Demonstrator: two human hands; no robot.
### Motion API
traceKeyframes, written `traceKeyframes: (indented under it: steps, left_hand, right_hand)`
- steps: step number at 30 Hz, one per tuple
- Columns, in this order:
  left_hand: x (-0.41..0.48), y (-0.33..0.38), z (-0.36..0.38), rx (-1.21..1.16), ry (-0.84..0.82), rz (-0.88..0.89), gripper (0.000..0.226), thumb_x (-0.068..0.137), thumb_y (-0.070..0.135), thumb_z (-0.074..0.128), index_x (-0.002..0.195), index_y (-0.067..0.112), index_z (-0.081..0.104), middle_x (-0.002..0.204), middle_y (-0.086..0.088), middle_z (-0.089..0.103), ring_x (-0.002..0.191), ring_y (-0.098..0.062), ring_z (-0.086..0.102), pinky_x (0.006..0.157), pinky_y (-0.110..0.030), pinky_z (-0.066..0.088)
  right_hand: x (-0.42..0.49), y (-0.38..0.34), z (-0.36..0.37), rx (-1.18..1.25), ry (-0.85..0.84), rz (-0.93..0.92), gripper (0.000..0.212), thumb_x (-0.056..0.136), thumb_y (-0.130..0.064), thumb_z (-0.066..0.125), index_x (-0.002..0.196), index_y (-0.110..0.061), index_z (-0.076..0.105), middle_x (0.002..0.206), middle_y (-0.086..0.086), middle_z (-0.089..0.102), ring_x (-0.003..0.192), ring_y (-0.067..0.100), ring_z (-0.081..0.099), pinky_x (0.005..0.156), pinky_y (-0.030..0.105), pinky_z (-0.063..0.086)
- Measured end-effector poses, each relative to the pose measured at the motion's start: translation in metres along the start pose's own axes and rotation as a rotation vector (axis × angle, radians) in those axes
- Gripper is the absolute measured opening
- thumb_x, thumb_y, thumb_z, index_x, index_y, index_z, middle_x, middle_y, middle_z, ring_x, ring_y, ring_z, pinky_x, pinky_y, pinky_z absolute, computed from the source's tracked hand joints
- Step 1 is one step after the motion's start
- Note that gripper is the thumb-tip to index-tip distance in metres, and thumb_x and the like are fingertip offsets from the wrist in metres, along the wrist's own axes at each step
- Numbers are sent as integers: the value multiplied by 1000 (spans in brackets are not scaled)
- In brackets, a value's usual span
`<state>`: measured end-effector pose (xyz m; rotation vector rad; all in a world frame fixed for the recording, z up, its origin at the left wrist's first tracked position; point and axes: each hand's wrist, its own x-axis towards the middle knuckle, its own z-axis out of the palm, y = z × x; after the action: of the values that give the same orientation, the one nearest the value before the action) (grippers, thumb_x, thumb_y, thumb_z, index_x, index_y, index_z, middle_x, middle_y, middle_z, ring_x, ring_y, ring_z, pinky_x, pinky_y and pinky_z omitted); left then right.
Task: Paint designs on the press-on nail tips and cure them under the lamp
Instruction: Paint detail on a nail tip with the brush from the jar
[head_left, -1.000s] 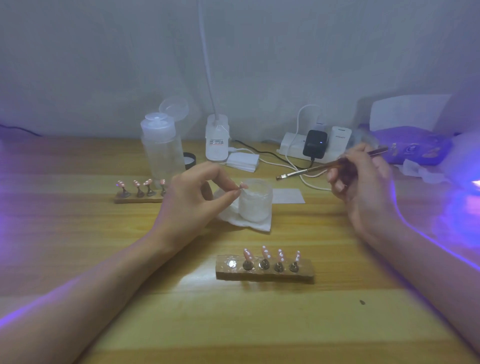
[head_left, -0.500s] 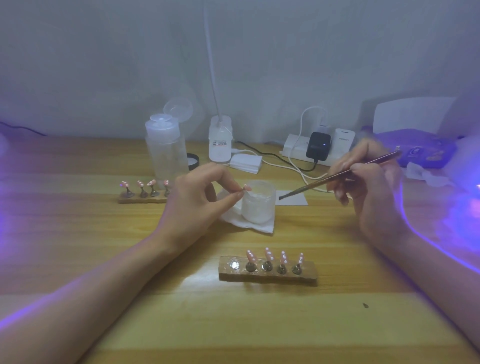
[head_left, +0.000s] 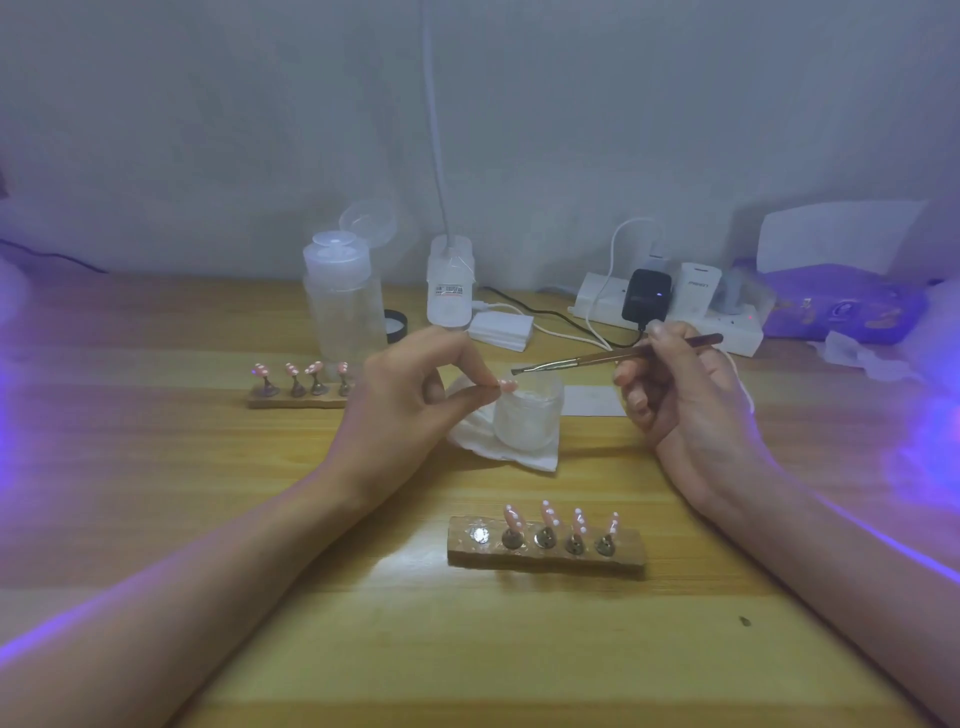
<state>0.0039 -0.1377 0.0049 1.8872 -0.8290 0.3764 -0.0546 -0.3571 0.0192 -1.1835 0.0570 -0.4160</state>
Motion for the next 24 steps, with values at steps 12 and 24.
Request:
traceKeyframes:
  steps: [12,24]
  left_hand:
    - [0,2,1,-6,-3,19,19,83,31,77,75,18,65,80,2,62,55,-13,39,56,-21,36]
    - [-1,3,0,-58,1,-26,18,83,28,78,75,18,65,83,-3,64,52,-13,38,54,-20,34]
  right_hand:
    - [1,2,-3,-134,41,-20,29,104,-19,47,75,-22,40,59,4,64,37,10,37,55,37,11]
    - [4,4,-8,-118,27,-81,30,103,-20,49,74,-23,42,62,6,66,38,12,39,53,37,13]
